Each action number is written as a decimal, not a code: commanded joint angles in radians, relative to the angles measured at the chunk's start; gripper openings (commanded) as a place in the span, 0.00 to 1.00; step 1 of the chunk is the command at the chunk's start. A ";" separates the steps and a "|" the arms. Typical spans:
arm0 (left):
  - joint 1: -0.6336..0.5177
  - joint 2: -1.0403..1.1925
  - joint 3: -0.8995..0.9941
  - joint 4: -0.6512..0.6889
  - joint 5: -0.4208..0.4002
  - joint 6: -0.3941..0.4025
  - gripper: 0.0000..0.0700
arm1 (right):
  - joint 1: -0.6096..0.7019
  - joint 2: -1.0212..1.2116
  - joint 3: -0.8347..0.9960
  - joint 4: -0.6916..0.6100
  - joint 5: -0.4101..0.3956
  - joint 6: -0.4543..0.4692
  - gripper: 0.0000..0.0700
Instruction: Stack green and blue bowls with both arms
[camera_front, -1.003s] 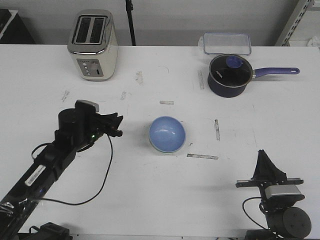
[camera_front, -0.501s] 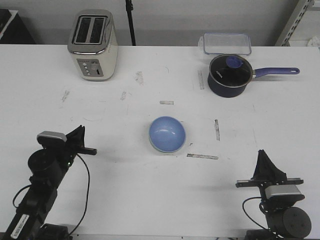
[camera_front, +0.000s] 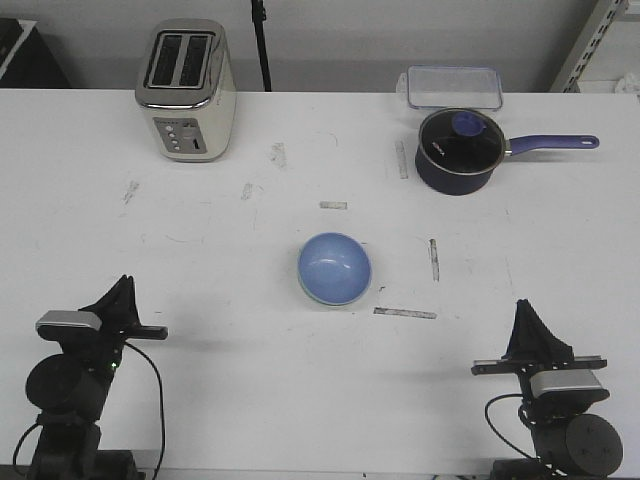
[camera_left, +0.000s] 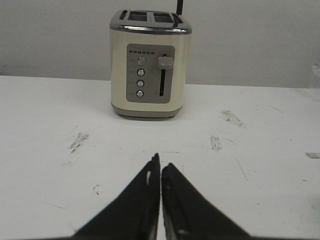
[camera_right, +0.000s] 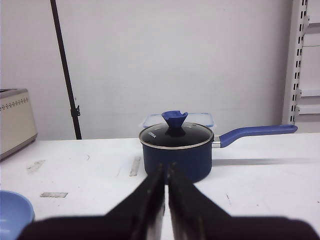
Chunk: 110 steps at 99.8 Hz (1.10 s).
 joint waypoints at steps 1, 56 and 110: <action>0.001 -0.017 0.004 0.013 0.002 0.017 0.00 | 0.000 -0.002 -0.001 0.015 0.001 -0.003 0.01; 0.001 -0.127 -0.013 0.016 0.000 0.019 0.00 | 0.000 -0.002 -0.001 0.015 0.001 -0.003 0.01; -0.001 -0.380 -0.243 0.023 -0.008 0.019 0.00 | 0.000 -0.002 -0.001 0.015 0.001 -0.003 0.01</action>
